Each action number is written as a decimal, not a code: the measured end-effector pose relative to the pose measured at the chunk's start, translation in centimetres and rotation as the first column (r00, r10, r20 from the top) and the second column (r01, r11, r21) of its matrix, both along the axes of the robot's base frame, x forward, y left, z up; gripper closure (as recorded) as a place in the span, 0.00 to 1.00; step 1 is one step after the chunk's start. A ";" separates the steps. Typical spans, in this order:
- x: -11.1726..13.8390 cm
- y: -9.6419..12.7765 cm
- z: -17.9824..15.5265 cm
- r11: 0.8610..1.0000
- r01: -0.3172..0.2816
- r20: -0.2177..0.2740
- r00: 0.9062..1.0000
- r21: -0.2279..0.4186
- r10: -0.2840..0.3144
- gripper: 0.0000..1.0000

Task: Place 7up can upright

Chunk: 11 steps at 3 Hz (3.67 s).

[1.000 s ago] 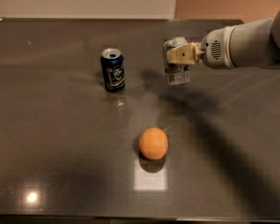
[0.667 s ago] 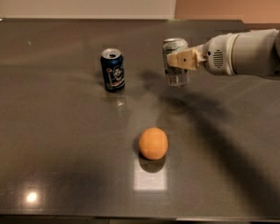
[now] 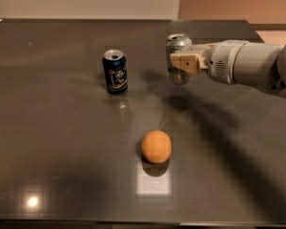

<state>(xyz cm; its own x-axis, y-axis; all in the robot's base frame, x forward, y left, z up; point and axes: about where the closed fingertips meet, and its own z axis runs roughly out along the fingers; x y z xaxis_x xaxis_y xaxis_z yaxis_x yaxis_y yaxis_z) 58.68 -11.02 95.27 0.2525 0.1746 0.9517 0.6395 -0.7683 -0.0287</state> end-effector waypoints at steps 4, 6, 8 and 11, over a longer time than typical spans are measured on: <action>1.7 -2.3 -2.8 0.995 0.040 0.004 0.999 0.088 -0.041 1.00; 2.5 -3.5 -3.7 0.994 0.044 0.080 0.995 0.098 -0.051 1.00; 3.0 -4.5 -4.6 0.990 0.037 0.087 0.995 0.134 -0.049 0.82; 3.4 -5.1 -5.9 0.988 0.030 0.071 0.997 0.154 -0.041 0.14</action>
Offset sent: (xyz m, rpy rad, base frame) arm 0.0183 -0.0271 -0.0225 0.1356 0.0818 -0.0669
